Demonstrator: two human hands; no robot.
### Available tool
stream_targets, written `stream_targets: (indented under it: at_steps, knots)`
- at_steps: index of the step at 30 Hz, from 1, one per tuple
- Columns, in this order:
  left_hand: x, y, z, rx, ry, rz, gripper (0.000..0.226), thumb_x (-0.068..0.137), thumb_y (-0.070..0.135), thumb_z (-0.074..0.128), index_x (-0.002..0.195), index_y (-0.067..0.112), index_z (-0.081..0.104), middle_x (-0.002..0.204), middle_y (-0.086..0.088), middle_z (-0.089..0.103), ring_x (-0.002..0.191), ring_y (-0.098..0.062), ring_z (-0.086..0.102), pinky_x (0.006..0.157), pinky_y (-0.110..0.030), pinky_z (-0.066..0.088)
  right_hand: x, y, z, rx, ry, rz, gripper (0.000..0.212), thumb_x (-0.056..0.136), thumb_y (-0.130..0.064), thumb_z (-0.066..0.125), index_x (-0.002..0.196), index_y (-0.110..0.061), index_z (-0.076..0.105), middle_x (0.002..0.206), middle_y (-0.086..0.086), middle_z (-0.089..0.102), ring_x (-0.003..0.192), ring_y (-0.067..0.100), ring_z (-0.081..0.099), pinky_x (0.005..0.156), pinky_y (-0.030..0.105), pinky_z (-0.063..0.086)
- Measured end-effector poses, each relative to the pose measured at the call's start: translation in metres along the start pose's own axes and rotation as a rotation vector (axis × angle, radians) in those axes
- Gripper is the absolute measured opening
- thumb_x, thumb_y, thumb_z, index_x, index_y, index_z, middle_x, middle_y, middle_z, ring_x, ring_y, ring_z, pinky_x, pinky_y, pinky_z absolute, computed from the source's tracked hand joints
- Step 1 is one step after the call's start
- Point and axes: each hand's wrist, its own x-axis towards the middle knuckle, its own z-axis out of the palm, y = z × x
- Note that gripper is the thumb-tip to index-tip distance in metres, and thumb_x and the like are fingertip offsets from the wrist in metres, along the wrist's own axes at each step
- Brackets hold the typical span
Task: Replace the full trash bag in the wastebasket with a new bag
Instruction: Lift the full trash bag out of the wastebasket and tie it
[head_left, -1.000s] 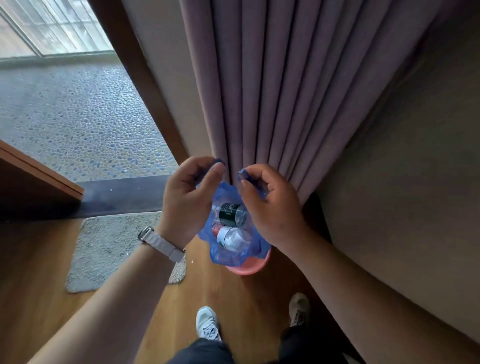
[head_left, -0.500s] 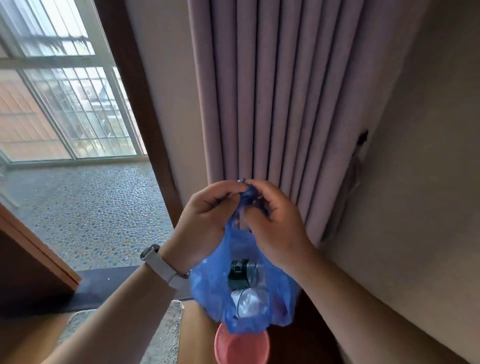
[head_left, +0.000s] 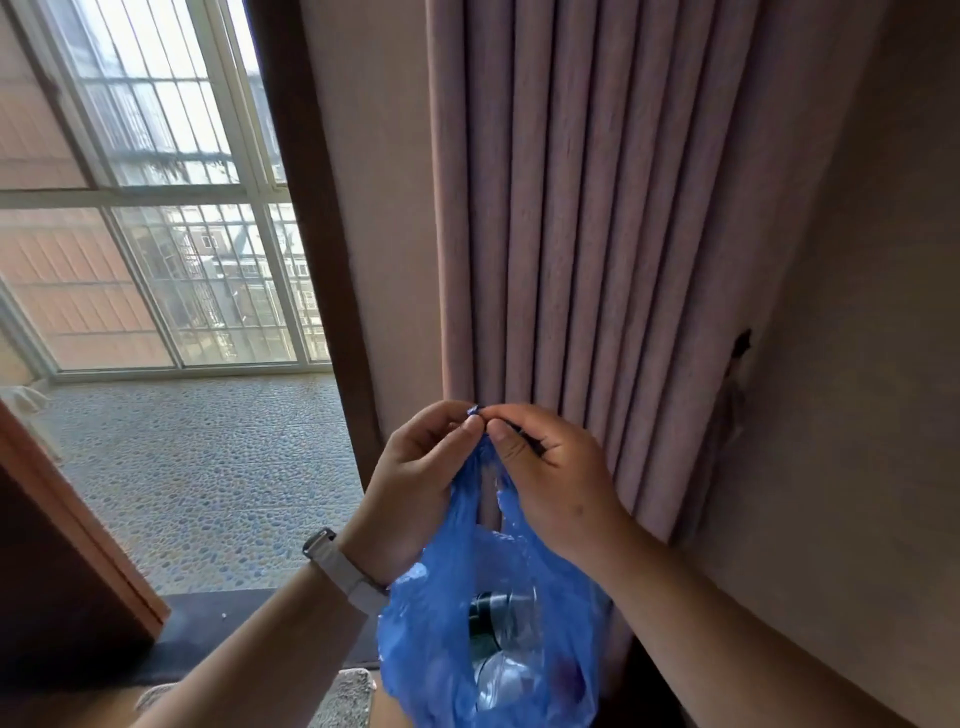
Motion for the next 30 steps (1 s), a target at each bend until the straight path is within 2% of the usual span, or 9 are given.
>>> stream_targets:
  at_steps: [4,6,9,13,15,18,22,26,30]
  knots:
    - [0.007,0.0,0.005,-0.025,0.065,0.066,0.029,0.089,0.021,0.059,0.086,-0.006,0.048,0.07,-0.034,0.041,0.064,-0.032,0.043,0.059,-0.037,0.042,0.009,-0.006,0.011,0.158,0.1,0.062,0.018,0.097,-0.015,0.053,0.095,-0.023,0.069,0.082,0.002,0.071,0.073,0.019,0.066,0.064,0.034,0.056]
    - [0.012,0.004,0.006,-0.011,0.062,0.056,0.027,0.092,0.014,0.054,0.089,-0.011,0.043,0.069,-0.026,0.045,0.062,-0.028,0.047,0.055,-0.032,0.046,0.016,-0.004,0.013,0.159,0.106,0.076,0.018,0.096,-0.018,0.053,0.097,-0.022,0.071,0.086,-0.002,0.072,0.08,0.014,0.068,0.069,0.031,0.057]
    - [0.016,0.008,0.003,0.047,0.06,0.07,0.021,0.097,0.008,0.048,0.097,-0.013,0.045,0.063,-0.011,0.058,0.055,-0.024,0.053,0.051,-0.028,0.046,0.023,-0.001,0.013,0.208,0.032,0.079,0.018,0.095,-0.02,0.053,0.097,-0.024,0.071,0.09,0.001,0.074,0.086,0.02,0.07,0.074,0.039,0.058]
    - [0.02,0.007,-0.003,0.068,0.05,0.1,0.027,0.091,0.022,0.057,0.091,-0.004,0.05,0.07,-0.035,0.048,0.063,-0.036,0.048,0.056,-0.038,0.044,0.029,0.004,0.014,0.228,0.009,0.048,0.016,0.093,-0.021,0.054,0.092,-0.026,0.069,0.084,0.009,0.071,0.075,0.035,0.066,0.066,0.051,0.056]
    - [0.022,0.007,-0.003,0.061,0.065,0.111,0.018,0.089,0.019,0.055,0.085,0.002,0.05,0.068,-0.027,0.051,0.063,-0.033,0.049,0.058,-0.038,0.044,0.032,0.006,0.016,0.216,0.027,0.047,0.014,0.092,-0.024,0.054,0.089,-0.023,0.067,0.078,0.01,0.068,0.068,0.034,0.064,0.059,0.048,0.055]
    - [0.022,0.009,-0.007,0.104,0.078,0.151,0.01,0.093,0.011,0.048,0.085,0.008,0.053,0.065,-0.003,0.059,0.057,-0.017,0.053,0.053,-0.026,0.047,0.04,0.012,0.015,0.172,0.106,0.084,0.014,0.092,-0.024,0.053,0.085,-0.02,0.064,0.073,-0.002,0.066,0.066,0.012,0.062,0.061,0.031,0.052]
    - [0.023,0.015,-0.022,0.011,0.033,0.063,0.016,0.09,0.02,0.046,0.08,0.023,0.059,0.056,-0.004,0.05,0.044,-0.019,0.041,0.038,-0.02,0.034,0.049,0.018,0.011,0.231,0.214,0.205,0.017,0.098,-0.011,0.049,0.087,-0.013,0.061,0.068,-0.002,0.06,0.06,0.004,0.055,0.057,0.023,0.047]
    - [0.024,0.011,-0.03,0.196,-0.087,-0.015,0.011,0.084,0.03,0.059,0.078,0.025,0.052,0.052,-0.001,0.04,0.043,-0.017,0.029,0.041,-0.028,0.026,0.047,0.022,0.017,0.211,0.204,0.227,0.018,0.099,-0.015,0.049,0.086,-0.018,0.061,0.071,-0.006,0.061,0.067,0.005,0.056,0.064,0.027,0.048]
    - [0.022,0.002,-0.024,0.467,-0.092,0.041,0.043,0.059,0.039,0.077,0.086,0.029,0.046,0.066,0.008,0.056,0.051,-0.012,0.045,0.045,-0.031,0.041,0.049,0.026,0.019,0.173,0.213,0.228,0.02,0.098,-0.017,0.05,0.083,-0.024,0.061,0.07,-0.012,0.064,0.067,0.001,0.058,0.064,0.023,0.047]
